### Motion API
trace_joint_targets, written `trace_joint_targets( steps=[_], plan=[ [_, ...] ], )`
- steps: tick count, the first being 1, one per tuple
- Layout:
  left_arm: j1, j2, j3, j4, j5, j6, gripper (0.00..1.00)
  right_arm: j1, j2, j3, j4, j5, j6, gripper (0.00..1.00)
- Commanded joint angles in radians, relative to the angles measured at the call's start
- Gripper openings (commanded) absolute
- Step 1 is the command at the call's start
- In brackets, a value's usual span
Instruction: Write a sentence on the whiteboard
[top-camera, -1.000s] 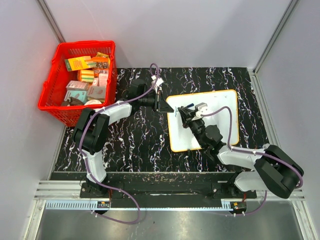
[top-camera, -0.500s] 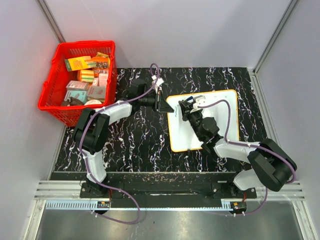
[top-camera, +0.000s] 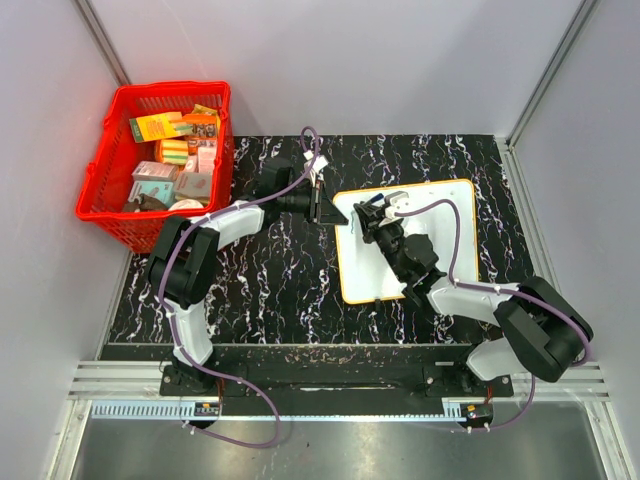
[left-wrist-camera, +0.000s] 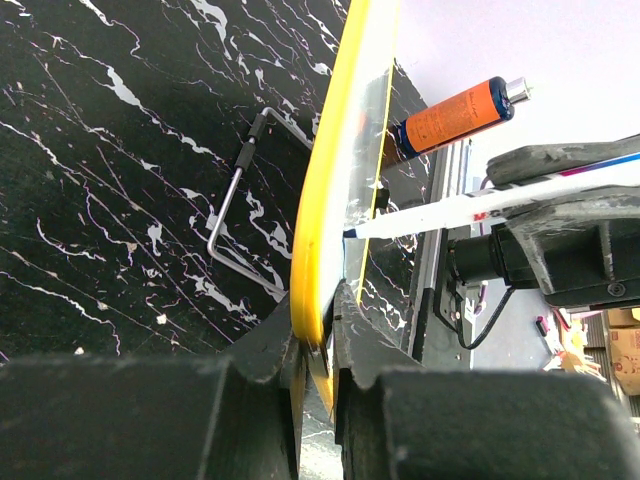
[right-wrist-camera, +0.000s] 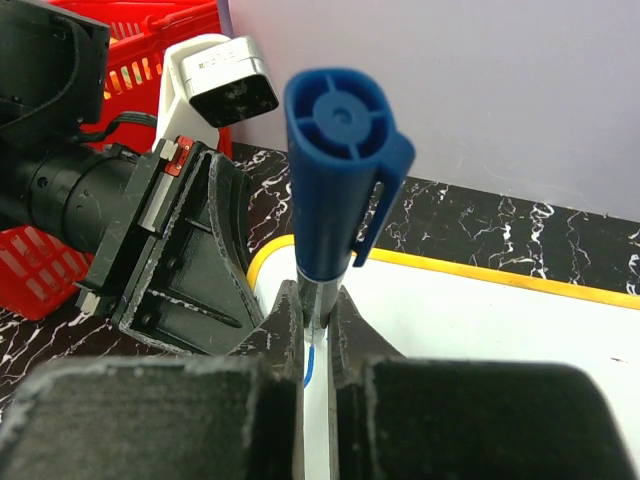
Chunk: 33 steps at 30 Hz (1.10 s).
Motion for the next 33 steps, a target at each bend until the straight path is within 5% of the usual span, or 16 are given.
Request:
trace_joint_targets(
  steps=[1,33],
  plan=[
    [-0.022,0.034,0.003,-0.035,-0.117,0.187,0.00,-0.006,0.020,0.011,0.057,0.012,0.013,0.00],
    [-0.023,0.039,0.007,-0.043,-0.122,0.190,0.00,-0.009,-0.009,-0.080,0.040,0.070,0.032,0.00]
  ],
)
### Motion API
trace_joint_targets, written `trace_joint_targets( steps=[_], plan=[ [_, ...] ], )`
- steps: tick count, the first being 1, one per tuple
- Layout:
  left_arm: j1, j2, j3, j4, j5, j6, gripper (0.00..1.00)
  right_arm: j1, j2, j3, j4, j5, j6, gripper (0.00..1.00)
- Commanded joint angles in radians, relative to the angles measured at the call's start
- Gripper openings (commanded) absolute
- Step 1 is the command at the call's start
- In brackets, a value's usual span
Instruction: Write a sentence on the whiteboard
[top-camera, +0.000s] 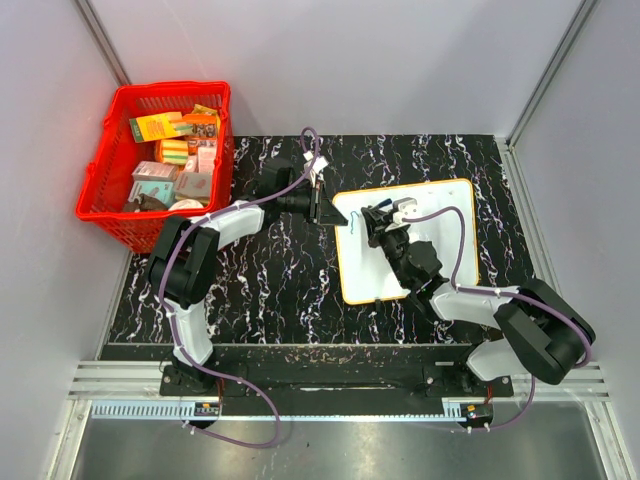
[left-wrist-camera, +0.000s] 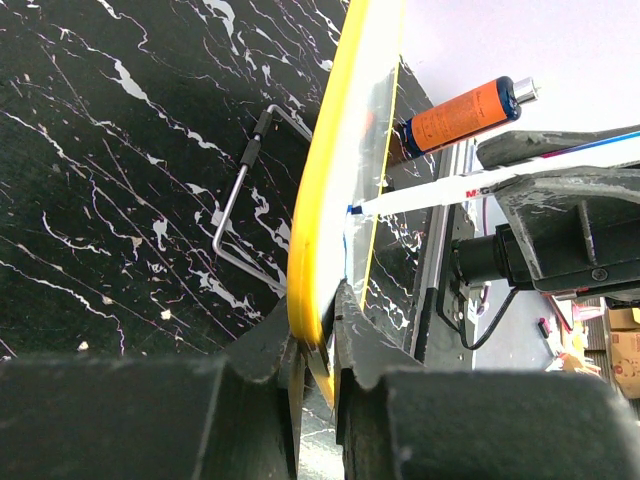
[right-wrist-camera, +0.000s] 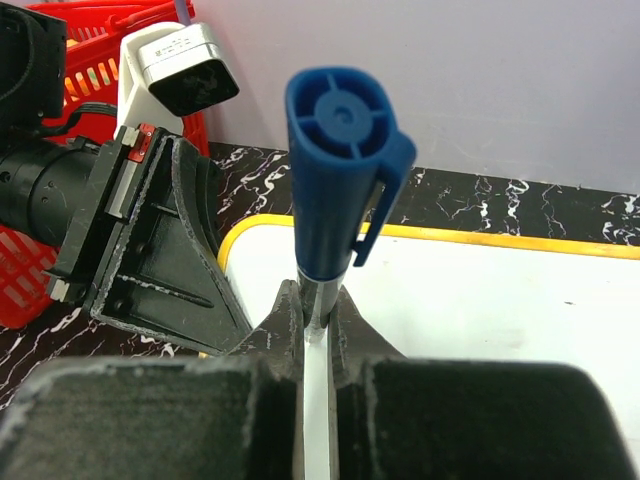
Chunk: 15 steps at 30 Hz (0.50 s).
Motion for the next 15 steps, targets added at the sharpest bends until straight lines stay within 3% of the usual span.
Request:
trace_joint_targets(
  steps=[1,15],
  plan=[
    [-0.023,0.036,0.007,-0.026,-0.113,0.185,0.00,-0.008,0.004,-0.010,-0.008,-0.010,0.003,0.00],
    [-0.023,0.039,0.010,-0.028,-0.114,0.184,0.00,-0.008,0.025,-0.005,0.001,-0.074,0.047,0.00]
  ],
)
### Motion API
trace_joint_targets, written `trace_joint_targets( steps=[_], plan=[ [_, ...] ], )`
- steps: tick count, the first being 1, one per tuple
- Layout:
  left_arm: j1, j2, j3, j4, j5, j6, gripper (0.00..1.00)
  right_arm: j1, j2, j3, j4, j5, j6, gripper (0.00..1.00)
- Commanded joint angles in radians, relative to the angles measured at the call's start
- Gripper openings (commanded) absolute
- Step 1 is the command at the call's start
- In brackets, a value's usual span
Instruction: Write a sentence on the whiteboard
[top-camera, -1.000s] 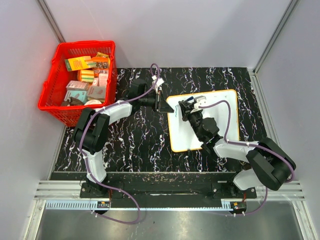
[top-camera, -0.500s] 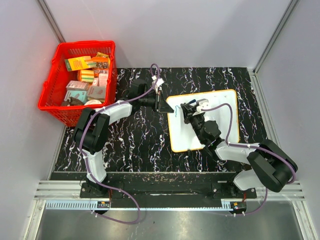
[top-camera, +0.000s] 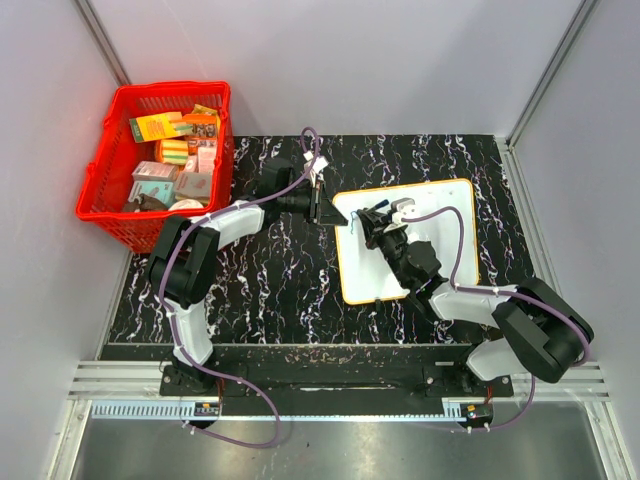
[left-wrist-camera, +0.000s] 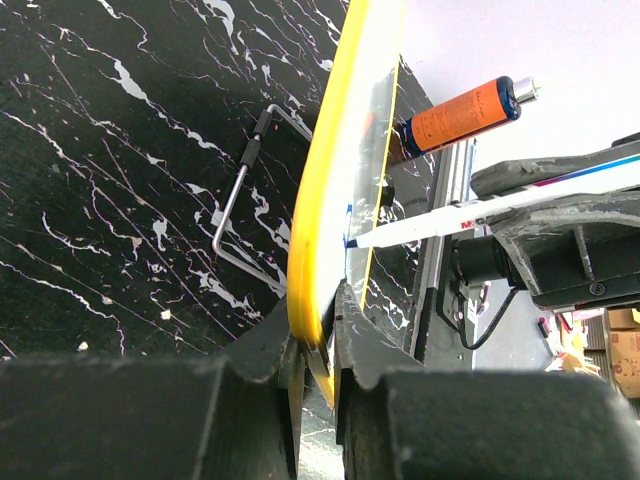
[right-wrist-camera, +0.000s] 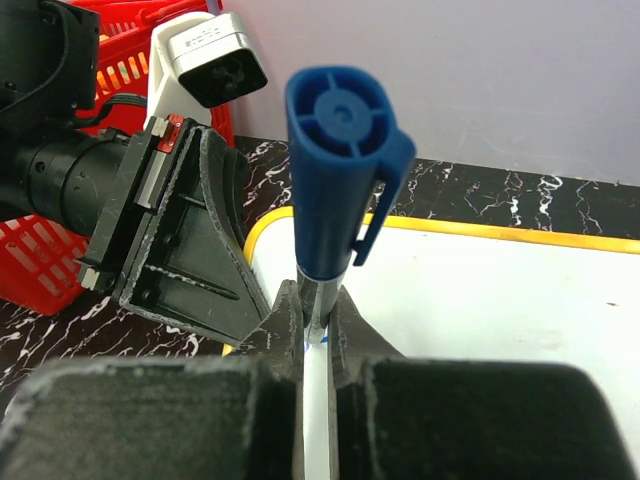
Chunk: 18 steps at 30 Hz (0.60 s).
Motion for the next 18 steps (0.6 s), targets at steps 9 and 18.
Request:
trace_joint_targets(
  steps=[9,18],
  plan=[
    [-0.025,0.042,0.011,-0.028,-0.115,0.182,0.00,-0.008,0.022,-0.004,-0.011,-0.018,0.030,0.00],
    [-0.026,0.044,0.014,-0.031,-0.115,0.184,0.00,-0.008,-0.006,-0.040,-0.024,0.013,0.022,0.00]
  ],
)
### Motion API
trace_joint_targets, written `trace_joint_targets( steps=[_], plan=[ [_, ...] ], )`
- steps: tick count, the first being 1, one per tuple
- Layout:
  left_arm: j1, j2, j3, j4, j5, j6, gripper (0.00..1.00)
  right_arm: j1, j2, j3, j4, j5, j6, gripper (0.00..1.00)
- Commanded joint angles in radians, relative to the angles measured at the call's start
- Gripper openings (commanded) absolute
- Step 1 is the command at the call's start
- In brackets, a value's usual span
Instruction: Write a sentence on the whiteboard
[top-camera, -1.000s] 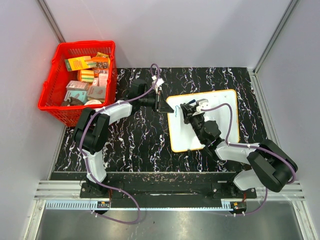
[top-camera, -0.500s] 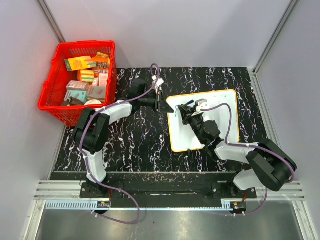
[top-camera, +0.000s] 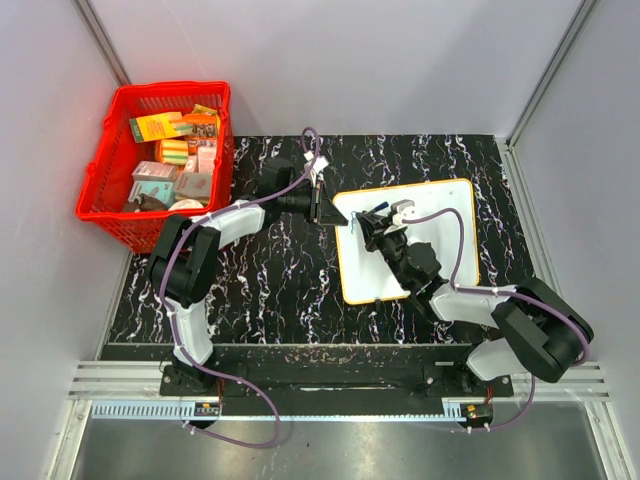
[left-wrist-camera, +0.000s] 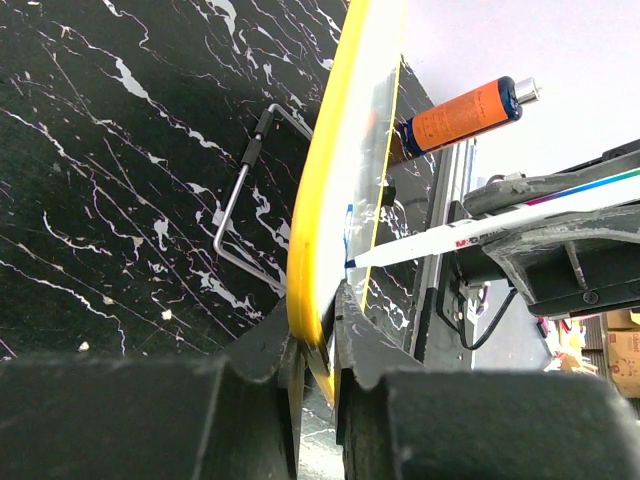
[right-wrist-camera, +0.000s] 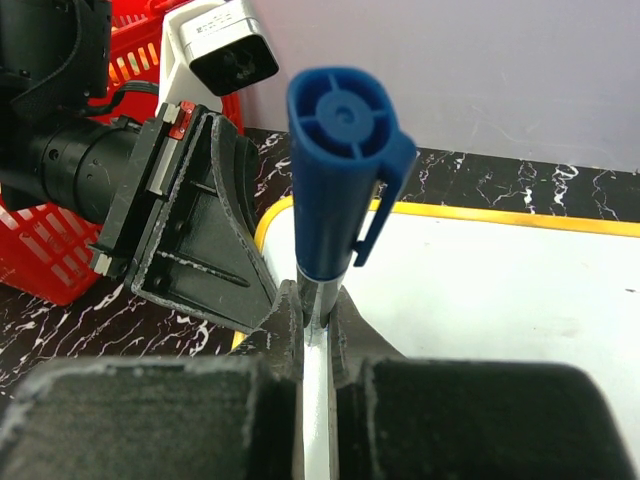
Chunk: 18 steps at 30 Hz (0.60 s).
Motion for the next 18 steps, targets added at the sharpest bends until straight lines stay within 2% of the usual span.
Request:
trace_joint_targets(
  steps=[1,18],
  plan=[
    [-0.027,0.036,0.008,-0.025,-0.117,0.184,0.00,-0.009,-0.014,-0.035,-0.021,0.035,-0.002,0.00],
    [-0.026,0.036,0.009,-0.031,-0.122,0.188,0.00,-0.008,-0.054,-0.104,-0.021,0.094,0.005,0.00]
  ],
)
